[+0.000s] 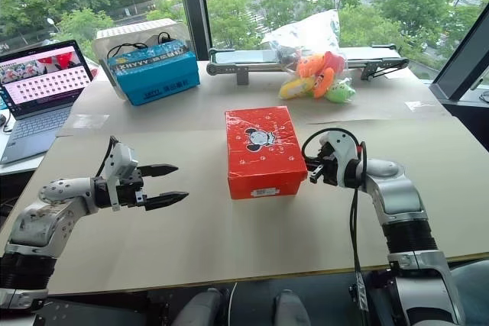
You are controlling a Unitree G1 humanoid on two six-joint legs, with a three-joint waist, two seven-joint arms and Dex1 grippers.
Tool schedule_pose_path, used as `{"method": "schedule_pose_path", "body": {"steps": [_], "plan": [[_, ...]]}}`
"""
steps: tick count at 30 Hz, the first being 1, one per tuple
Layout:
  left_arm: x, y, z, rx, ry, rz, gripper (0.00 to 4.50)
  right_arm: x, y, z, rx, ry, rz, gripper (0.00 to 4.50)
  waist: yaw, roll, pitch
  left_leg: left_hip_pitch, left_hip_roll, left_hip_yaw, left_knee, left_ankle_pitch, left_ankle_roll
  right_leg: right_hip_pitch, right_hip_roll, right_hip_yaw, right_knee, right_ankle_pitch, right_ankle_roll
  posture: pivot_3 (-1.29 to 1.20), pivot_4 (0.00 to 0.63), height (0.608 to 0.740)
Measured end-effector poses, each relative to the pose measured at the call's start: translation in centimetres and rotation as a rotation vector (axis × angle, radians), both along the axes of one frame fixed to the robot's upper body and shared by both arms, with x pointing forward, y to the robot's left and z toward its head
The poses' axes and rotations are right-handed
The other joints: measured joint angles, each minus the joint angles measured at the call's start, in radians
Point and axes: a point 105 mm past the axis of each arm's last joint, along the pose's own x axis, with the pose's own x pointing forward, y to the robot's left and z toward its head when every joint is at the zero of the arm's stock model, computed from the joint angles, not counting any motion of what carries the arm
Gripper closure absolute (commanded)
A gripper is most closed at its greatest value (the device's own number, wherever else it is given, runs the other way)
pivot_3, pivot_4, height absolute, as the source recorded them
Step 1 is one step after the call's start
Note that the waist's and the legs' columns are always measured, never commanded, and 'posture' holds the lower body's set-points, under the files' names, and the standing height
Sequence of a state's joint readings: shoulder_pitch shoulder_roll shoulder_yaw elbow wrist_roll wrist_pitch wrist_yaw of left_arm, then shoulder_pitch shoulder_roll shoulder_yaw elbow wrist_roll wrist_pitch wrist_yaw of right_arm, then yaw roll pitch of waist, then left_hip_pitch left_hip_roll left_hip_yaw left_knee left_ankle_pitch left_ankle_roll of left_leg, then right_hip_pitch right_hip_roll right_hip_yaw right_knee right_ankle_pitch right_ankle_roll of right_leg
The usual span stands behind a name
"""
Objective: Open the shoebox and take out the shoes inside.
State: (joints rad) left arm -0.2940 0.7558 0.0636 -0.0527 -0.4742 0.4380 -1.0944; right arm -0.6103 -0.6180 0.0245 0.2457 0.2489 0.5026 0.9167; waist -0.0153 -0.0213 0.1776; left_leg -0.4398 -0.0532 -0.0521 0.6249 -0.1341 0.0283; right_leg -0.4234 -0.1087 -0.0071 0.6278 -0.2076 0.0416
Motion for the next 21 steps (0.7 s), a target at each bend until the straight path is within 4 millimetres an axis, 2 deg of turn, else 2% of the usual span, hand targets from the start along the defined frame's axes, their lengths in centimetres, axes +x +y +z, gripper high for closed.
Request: {"method": "schedule_pose_path", "body": {"steps": [5, 7, 12, 14, 17, 21], "plan": [[-0.5, 0.7, -0.2, 0.02, 0.023, 0.02, 0.0, 0.3, 0.4, 1.1, 0.009, -0.02, 0.014, 4.46, 0.001, 0.0, 0.0, 0.0, 0.0, 0.0, 0.0, -0.001, -0.002, 0.0, 0.0, 0.0, 0.0, 0.0, 0.0, 0.0, 0.15, 0.74], [-0.5, 1.0, 0.1, 0.019, 0.014, 0.036, 0.0, 0.4, 1.1, 2.3, 0.045, -0.027, 0.04, 4.46, 0.0, 0.001, 0.0, 0.0, 0.0, 0.0, 0.0, -0.001, -0.002, 0.0, 0.0, 0.0, 0.0, 0.0, 0.0, 0.0, 0.15, 0.74], [-1.0, 0.9, 0.6, 0.006, 0.015, 0.034, 0.0, 0.0, 4.7, 7.7, 0.116, -0.137, 0.178, 4.46, -0.003, 0.001, 0.001, 0.0, 0.001, 0.0, 0.0, -0.001, -0.002, -0.001, 0.0, 0.0, 0.0, 0.0, 0.0, 0.0, 0.15, 0.74], [-1.1, 1.1, 0.7, 0.009, 0.012, 0.041, 0.0, -0.2, 5.9, 9.1, 0.126, -0.169, 0.218, 4.46, -0.002, 0.001, 0.001, 0.0, 0.001, 0.0, 0.0, -0.001, -0.002, -0.001, 0.0, 0.0, 0.0, 0.0, 0.0, 0.0, 0.15, 0.74], [-1.1, 1.7, 1.2, 0.02, 0.001, 0.063, 0.0, -0.6, 7.9, 10.2, 0.14, -0.193, 0.277, 4.46, -0.002, 0.001, 0.001, 0.0, 0.001, 0.0, 0.0, -0.003, -0.005, -0.001, 0.0, 0.0, 0.001, 0.0, 0.0, 0.0, 0.15, 0.74], [-1.2, 2.0, 2.0, 0.027, -0.023, 0.083, 0.0, -1.2, 10.3, 10.5, 0.141, -0.196, 0.349, 4.46, -0.001, 0.001, 0.001, 0.0, 0.0, 0.0, -0.001, -0.003, -0.005, -0.002, 0.0, 0.0, 0.001, 0.0, -0.002, 0.0, 0.15, 0.74]]}}
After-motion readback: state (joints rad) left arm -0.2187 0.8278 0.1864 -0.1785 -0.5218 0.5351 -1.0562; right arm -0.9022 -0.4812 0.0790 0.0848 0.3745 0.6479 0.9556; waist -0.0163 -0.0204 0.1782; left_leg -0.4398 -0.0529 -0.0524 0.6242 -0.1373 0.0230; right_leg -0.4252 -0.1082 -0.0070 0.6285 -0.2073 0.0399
